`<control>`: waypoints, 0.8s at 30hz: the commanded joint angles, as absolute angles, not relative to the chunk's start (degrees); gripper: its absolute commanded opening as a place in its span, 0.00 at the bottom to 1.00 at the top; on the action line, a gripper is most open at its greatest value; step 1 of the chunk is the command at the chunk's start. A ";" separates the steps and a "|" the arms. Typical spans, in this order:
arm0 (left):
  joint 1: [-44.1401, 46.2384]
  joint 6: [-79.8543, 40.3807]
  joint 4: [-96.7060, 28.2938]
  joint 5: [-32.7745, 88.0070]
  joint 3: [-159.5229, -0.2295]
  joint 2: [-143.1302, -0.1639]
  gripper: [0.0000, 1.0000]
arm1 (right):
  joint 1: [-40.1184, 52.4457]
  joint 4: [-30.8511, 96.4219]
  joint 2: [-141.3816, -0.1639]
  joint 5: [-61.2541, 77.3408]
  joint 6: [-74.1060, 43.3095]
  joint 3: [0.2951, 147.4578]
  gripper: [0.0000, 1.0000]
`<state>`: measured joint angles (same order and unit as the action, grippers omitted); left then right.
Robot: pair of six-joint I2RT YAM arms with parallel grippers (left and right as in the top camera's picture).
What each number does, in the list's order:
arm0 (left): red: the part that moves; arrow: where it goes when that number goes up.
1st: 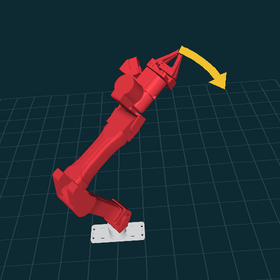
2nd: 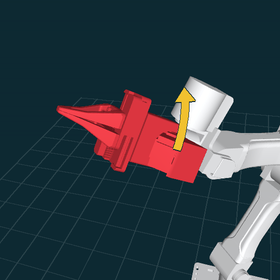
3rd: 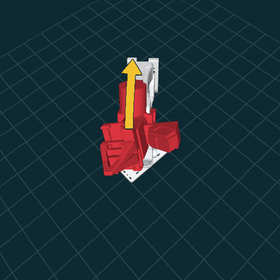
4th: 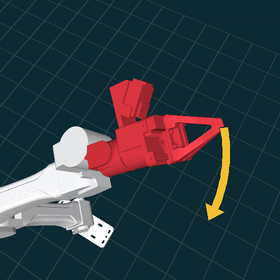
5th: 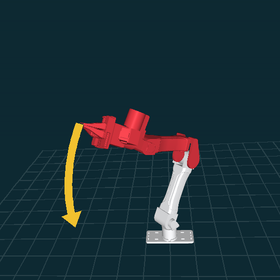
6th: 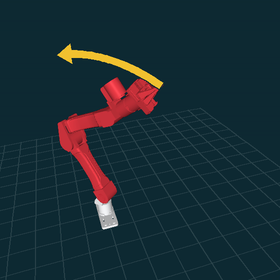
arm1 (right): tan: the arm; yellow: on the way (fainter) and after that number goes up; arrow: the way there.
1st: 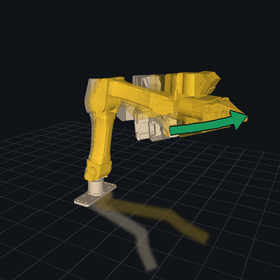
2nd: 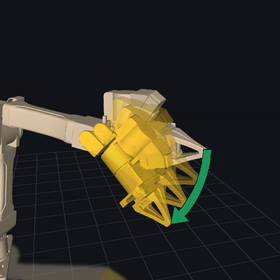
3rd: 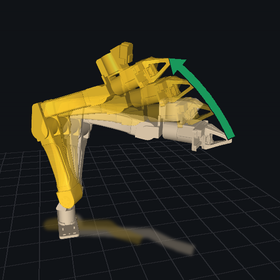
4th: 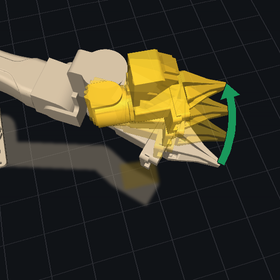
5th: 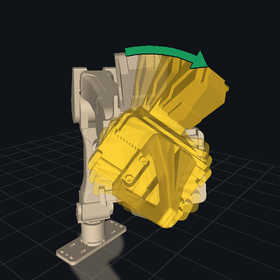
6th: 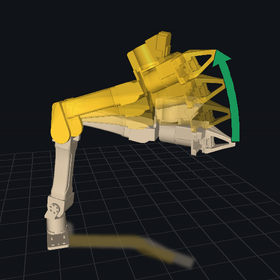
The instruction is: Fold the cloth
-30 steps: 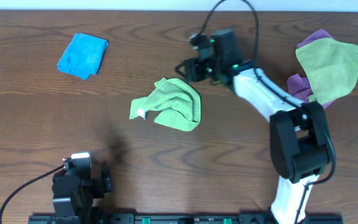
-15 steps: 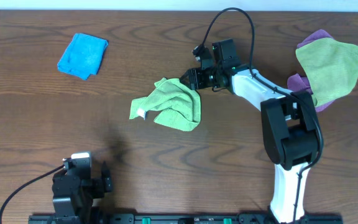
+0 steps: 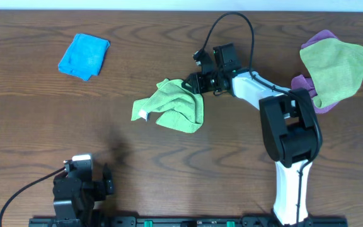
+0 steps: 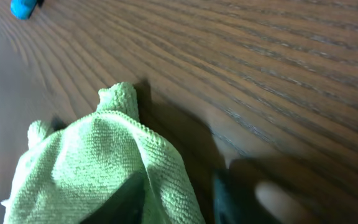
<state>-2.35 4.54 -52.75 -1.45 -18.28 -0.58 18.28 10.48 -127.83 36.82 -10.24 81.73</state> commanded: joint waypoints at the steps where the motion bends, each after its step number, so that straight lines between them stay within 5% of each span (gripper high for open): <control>1: -2.04 5.15 -54.19 -1.48 -17.93 -0.21 0.95 | 19.16 9.72 -129.05 39.35 -9.80 82.30 0.20; 4: -2.04 5.15 -54.19 -1.45 -17.93 -0.21 0.95 | 19.20 9.47 -128.99 39.48 -9.80 82.63 0.01; 15: -2.04 5.15 -54.19 -1.48 -17.93 -0.21 0.95 | 12.47 14.66 -119.94 38.52 -9.19 88.09 0.01; 24: -2.04 5.15 -54.19 -1.45 -17.93 -0.21 0.95 | 10.11 22.57 -110.06 24.49 -1.48 88.09 0.01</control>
<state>-2.35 4.54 -52.75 -1.45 -18.28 -0.58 10.52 21.28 -112.09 30.41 -5.72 87.18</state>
